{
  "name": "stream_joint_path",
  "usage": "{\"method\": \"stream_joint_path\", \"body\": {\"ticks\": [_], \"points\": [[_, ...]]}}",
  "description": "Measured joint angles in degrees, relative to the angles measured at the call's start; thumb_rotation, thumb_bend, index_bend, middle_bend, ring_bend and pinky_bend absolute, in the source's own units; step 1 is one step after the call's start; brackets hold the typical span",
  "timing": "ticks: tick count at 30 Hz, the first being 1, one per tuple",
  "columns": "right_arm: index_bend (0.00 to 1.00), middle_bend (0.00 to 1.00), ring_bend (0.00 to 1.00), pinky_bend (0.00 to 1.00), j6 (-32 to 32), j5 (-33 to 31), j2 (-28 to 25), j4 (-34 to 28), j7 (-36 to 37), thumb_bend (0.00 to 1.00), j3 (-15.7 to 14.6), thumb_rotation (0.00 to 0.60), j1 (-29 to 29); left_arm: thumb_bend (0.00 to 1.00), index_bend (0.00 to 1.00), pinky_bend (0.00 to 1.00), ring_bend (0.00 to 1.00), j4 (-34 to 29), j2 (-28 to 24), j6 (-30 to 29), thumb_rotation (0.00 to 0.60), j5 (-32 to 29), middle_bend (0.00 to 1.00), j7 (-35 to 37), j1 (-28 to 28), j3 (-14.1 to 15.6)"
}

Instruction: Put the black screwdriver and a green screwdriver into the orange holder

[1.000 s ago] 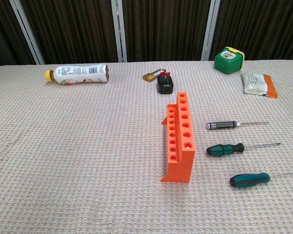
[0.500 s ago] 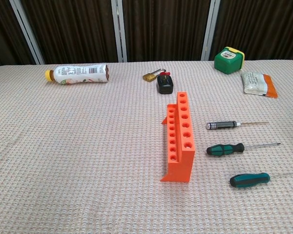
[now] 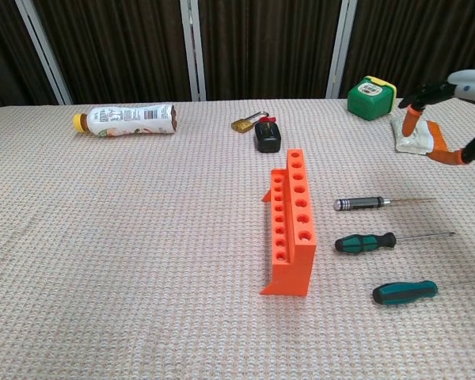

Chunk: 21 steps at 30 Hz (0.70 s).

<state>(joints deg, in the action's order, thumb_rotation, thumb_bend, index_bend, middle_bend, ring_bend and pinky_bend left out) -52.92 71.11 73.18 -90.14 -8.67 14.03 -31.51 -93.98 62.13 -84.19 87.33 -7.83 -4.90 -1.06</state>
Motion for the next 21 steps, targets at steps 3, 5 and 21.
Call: {"method": "stream_joint_path", "body": {"ticks": [3,5,21], "points": [[0.40,0.11,0.00,0.05,2.5,-2.4,2.4,2.8,-0.7,0.39,0.6,0.600,-2.4,0.19,0.09,0.00,0.00,-0.3,-0.1,0.3,0.600,0.1,0.00,-0.3,-0.3,-0.1],[0.41,0.12,0.00,0.04,4.7,-4.4,4.2,5.2,-1.2,0.40,0.8,0.600,-4.3,0.19,0.09,0.00,0.00,-0.4,-0.2,0.6,0.600,0.1,0.00,-0.4,-0.5,-0.1],[0.44,0.13,0.00,0.01,9.6,-13.2,12.4,14.7,-13.2,0.44,-2.3,0.600,-11.5,0.19,0.09,0.00,0.00,-0.4,-0.2,1.2,0.599,-1.1,0.00,-1.0,-1.0,-0.4]]}}
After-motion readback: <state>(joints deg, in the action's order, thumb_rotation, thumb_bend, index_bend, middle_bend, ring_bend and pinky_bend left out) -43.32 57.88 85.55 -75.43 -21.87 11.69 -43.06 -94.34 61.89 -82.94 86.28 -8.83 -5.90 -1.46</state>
